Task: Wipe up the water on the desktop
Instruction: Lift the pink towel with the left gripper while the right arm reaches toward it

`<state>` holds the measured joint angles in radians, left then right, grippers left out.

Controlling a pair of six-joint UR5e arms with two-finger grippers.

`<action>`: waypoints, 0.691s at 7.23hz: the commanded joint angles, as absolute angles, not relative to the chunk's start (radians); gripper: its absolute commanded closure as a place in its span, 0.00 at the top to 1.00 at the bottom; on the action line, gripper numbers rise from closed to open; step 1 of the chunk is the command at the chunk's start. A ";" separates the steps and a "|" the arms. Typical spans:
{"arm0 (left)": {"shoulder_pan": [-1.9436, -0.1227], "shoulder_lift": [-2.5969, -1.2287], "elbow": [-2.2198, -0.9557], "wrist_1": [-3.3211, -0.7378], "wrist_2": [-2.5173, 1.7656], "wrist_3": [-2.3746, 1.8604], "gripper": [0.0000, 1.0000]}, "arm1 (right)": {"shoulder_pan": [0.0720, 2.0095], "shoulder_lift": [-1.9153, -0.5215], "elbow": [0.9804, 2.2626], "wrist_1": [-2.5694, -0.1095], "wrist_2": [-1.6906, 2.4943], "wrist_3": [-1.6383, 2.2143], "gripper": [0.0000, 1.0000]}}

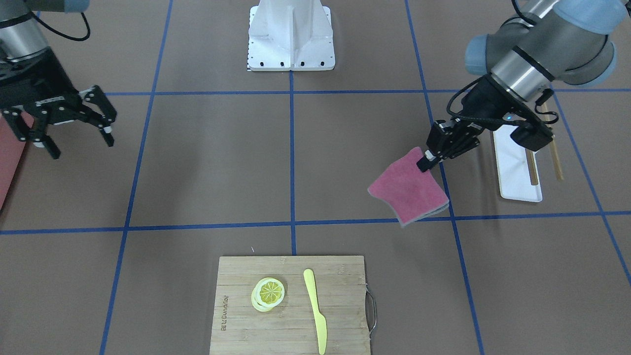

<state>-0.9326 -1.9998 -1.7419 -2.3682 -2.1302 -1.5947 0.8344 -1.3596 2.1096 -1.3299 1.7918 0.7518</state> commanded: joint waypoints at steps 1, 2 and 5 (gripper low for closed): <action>-0.876 -2.103 -1.743 -2.269 -2.112 -1.637 0.00 | 0.611 -1.219 2.111 -1.330 1.602 0.709 1.00; -0.859 -2.118 -1.750 -2.264 -2.114 -1.646 0.00 | 0.515 -1.212 2.102 -1.331 1.485 0.663 1.00; -0.769 -2.149 -1.811 -2.264 -2.114 -1.707 0.00 | 0.385 -1.207 2.092 -1.338 1.252 0.583 0.93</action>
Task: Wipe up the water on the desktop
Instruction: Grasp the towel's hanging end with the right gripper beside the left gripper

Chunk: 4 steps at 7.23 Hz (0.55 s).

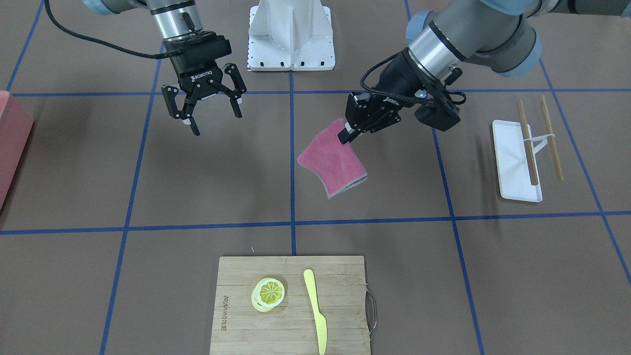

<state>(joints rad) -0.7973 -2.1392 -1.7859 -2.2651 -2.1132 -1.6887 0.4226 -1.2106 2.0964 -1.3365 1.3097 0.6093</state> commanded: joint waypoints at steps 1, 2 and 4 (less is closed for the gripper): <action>-0.744 -2.149 -1.825 -2.267 -2.114 -1.718 0.00 | 0.373 -1.206 2.091 -1.338 1.229 0.551 0.92; -0.726 -2.149 -1.845 -2.269 -2.114 -1.720 0.00 | 0.358 -1.201 2.089 -1.339 1.198 0.542 0.92; -0.698 -2.161 -1.850 -2.272 -2.111 -1.735 0.00 | 0.333 -1.193 2.089 -1.341 1.163 0.540 0.92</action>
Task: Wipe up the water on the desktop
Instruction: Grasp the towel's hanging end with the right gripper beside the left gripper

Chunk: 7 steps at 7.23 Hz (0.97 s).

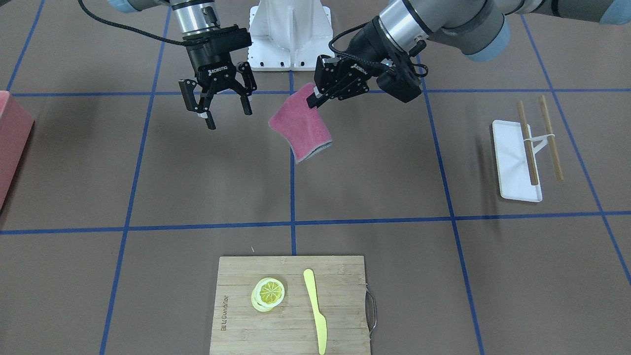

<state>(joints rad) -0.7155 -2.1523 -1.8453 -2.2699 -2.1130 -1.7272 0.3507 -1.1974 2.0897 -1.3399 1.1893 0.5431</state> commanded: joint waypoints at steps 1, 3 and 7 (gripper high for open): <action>-0.683 -2.174 -1.847 -2.273 -2.073 -1.759 0.00 | 0.303 -1.189 2.089 -1.341 1.125 0.538 0.93; -0.650 -2.183 -1.845 -2.272 -2.043 -1.761 0.00 | 0.270 -1.177 2.086 -1.342 1.088 0.538 0.93; -0.637 -2.191 -1.851 -2.273 -2.025 -1.769 0.00 | 0.244 -1.149 2.054 -1.342 1.052 0.537 0.76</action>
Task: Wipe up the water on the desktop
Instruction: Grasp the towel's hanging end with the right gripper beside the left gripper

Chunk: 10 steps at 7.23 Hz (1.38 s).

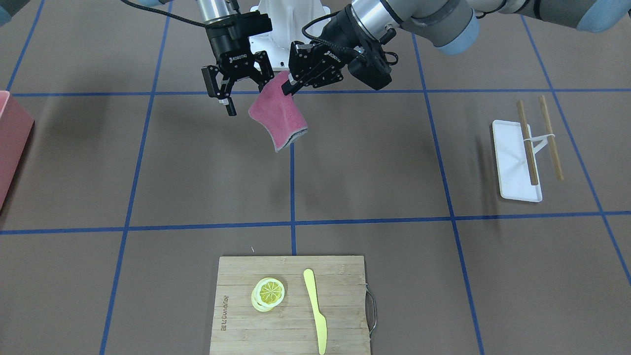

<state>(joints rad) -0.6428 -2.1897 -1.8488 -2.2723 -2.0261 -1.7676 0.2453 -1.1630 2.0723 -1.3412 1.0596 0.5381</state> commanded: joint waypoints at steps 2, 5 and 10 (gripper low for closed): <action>-0.637 -2.191 -1.853 -2.273 -2.025 -1.769 0.00 | 0.247 -1.150 2.054 -1.342 1.042 0.506 0.53; -0.637 -2.191 -1.855 -2.273 -2.023 -1.769 0.00 | 0.255 -1.151 2.059 -1.354 1.009 0.494 0.09; -0.640 -2.171 -1.871 -2.273 -2.025 -1.746 0.36 | 0.264 -1.158 2.106 -1.362 1.009 0.508 0.00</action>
<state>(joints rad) -0.6384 -2.1780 -1.8648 -2.2734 -2.0237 -1.7597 0.2619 -1.1569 2.0878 -1.3609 1.0095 0.5052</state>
